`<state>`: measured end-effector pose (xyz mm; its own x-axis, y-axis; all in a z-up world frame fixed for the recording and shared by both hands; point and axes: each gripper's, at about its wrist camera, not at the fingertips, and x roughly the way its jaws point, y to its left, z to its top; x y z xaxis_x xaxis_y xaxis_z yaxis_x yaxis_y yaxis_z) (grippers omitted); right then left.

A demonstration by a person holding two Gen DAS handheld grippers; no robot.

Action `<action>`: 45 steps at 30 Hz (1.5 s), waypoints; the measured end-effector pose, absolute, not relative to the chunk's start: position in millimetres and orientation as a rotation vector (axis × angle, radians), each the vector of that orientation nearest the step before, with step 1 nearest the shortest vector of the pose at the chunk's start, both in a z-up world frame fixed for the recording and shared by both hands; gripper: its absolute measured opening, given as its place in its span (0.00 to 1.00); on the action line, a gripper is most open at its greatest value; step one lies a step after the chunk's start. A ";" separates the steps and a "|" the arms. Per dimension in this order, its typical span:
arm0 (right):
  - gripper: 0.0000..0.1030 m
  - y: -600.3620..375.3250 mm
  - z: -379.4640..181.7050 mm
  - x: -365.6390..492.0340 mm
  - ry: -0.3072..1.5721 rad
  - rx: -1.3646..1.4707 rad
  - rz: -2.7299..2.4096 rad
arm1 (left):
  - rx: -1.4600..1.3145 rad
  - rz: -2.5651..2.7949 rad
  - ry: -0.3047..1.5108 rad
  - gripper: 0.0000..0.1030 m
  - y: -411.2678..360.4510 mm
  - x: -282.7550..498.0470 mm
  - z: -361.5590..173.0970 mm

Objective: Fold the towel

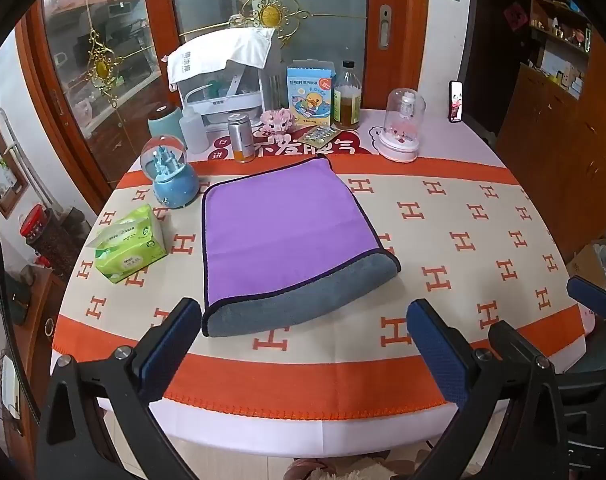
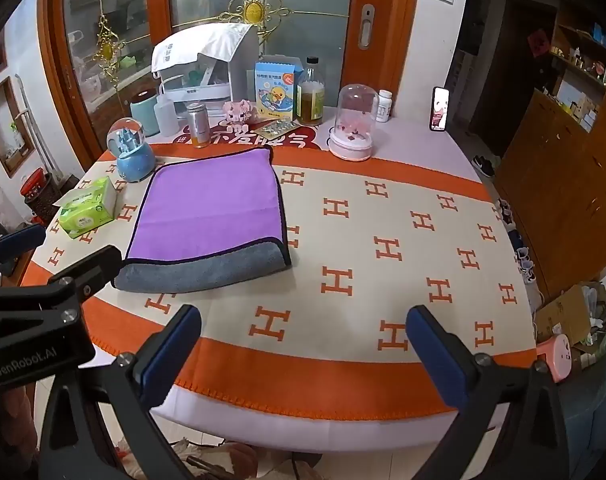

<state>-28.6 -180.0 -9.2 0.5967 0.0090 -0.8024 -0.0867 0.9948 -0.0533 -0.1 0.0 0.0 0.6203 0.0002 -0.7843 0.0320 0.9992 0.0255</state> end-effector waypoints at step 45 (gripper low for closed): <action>0.99 -166.9 -19.5 -16.2 0.957 -0.102 0.068 | 0.043 0.003 0.912 0.99 8.3 3.2 -5.2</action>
